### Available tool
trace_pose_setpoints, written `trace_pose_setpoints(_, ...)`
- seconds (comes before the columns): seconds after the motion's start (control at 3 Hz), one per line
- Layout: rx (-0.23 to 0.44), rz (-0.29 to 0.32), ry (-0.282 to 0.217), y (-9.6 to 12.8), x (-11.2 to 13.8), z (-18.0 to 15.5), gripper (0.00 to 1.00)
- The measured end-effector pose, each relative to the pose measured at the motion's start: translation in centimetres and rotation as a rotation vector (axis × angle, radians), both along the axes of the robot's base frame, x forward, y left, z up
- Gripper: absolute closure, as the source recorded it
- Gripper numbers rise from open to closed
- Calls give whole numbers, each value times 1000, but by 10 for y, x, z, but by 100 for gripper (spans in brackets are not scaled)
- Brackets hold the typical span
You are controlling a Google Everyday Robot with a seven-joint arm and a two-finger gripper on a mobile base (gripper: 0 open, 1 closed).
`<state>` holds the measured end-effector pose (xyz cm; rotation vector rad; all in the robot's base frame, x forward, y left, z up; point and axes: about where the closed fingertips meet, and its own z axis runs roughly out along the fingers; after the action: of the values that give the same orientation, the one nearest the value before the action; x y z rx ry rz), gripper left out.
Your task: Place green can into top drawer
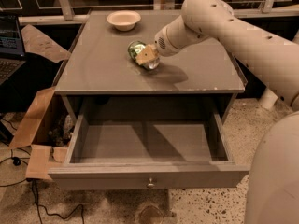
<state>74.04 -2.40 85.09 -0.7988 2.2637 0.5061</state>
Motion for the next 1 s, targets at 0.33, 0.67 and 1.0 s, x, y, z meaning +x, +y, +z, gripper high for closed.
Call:
trace_pose_setpoints(0.33,0,0,0,0,0,0,100)
trace_pose_setpoints(0.67,-3,21,-5,3,-1,0,100)
trace_pose_setpoints(1.0,-8,83,-18,4,-5,10,100)
